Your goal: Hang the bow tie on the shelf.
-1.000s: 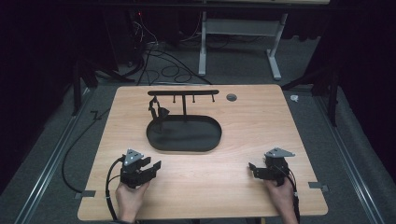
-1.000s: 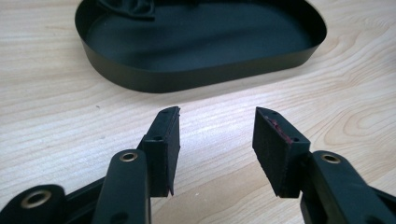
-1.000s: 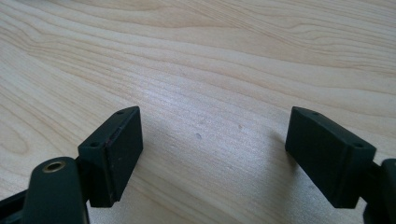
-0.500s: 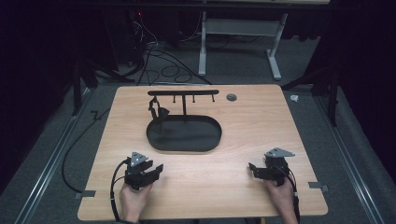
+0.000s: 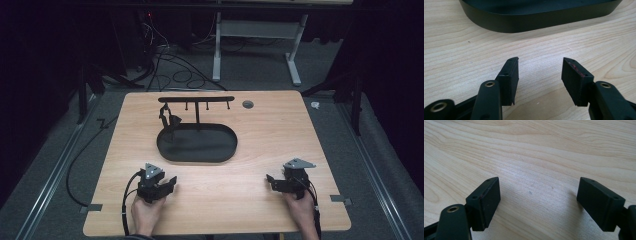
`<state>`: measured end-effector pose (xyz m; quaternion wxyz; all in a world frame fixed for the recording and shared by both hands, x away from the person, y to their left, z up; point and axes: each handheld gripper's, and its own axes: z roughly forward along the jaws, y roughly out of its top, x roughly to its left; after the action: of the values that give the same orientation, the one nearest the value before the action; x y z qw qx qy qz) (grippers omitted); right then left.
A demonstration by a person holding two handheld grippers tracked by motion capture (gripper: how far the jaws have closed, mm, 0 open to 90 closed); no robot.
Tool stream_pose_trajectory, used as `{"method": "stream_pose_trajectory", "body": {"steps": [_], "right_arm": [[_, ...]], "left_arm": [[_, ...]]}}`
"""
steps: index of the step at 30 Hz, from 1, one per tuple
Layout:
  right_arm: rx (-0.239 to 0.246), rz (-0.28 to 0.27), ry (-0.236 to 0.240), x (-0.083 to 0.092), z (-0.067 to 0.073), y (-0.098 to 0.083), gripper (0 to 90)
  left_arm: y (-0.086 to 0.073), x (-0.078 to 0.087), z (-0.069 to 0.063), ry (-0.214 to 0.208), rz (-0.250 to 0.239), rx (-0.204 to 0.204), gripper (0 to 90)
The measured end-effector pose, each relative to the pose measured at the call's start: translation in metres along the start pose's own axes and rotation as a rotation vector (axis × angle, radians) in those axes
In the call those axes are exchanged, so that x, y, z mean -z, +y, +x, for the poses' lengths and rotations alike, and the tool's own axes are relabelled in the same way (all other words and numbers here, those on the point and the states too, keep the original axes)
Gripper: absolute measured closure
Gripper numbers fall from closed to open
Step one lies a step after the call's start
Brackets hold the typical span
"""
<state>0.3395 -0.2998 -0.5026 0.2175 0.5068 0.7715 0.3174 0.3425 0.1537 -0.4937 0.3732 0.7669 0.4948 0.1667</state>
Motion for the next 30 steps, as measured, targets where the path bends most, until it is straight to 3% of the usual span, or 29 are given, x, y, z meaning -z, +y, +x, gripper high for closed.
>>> {"method": "stream_pose_trajectory", "body": {"steps": [23, 30], "right_arm": [[0.000, 0.000, 0.000, 0.000, 0.000, 0.000, 20.1], [0.000, 0.000, 0.001, 0.000, 0.000, 0.000, 20.1]], "left_arm": [[-0.003, -0.014, -0.003, 0.051, -0.006, -0.029, 44.7], [-0.005, -0.016, -0.008, 0.082, -0.020, -0.059, 42.4]]}}
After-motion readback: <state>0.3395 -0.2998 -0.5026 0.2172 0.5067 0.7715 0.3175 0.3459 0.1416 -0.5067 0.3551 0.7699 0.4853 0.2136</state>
